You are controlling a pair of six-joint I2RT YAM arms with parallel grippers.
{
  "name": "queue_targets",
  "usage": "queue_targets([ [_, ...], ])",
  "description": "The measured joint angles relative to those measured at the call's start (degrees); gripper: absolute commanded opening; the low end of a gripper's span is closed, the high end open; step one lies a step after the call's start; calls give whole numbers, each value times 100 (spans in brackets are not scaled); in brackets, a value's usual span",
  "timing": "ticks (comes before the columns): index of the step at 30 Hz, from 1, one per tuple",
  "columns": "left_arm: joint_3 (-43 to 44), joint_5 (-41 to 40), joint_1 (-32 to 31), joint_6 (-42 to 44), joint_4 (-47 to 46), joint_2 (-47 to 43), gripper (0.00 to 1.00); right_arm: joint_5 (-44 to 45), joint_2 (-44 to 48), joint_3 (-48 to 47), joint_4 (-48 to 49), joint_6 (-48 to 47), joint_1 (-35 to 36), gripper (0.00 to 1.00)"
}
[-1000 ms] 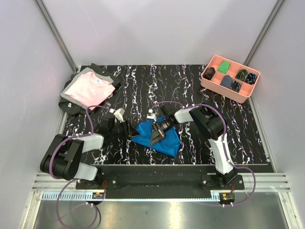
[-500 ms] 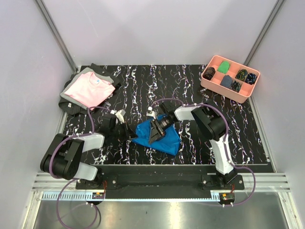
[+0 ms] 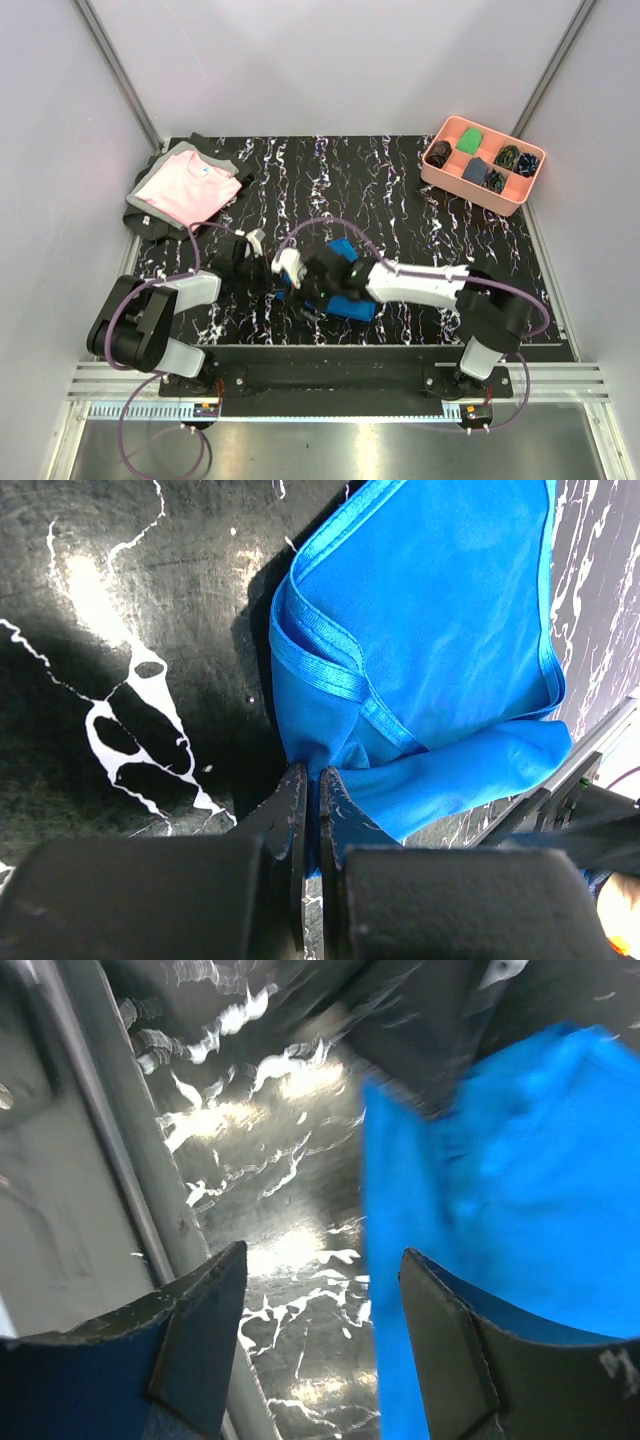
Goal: Fold the napkin, place the utensils inside, and roll it up
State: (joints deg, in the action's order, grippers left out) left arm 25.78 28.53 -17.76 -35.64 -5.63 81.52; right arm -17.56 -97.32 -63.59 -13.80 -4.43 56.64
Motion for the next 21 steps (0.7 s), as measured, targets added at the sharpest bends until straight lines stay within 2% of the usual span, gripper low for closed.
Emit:
queue_targets([
  [3, 74, 11, 0, 2, 92, 44, 0, 1088, -13, 442, 271, -256, 708, 70],
  [10, 184, 33, 7, 4, 262, 111, 0, 2997, -177, 940, 890, -730, 1360, 70],
  [16, 227, 46, 9, 26, 323, 142, 0, 3873, -262, 1143, 1421, -1073, 1547, 70],
  [21, 260, 72, 20, 46, 358, 168, 0, 4264, -289, 1261, 1674, -1287, 1547, 68],
])
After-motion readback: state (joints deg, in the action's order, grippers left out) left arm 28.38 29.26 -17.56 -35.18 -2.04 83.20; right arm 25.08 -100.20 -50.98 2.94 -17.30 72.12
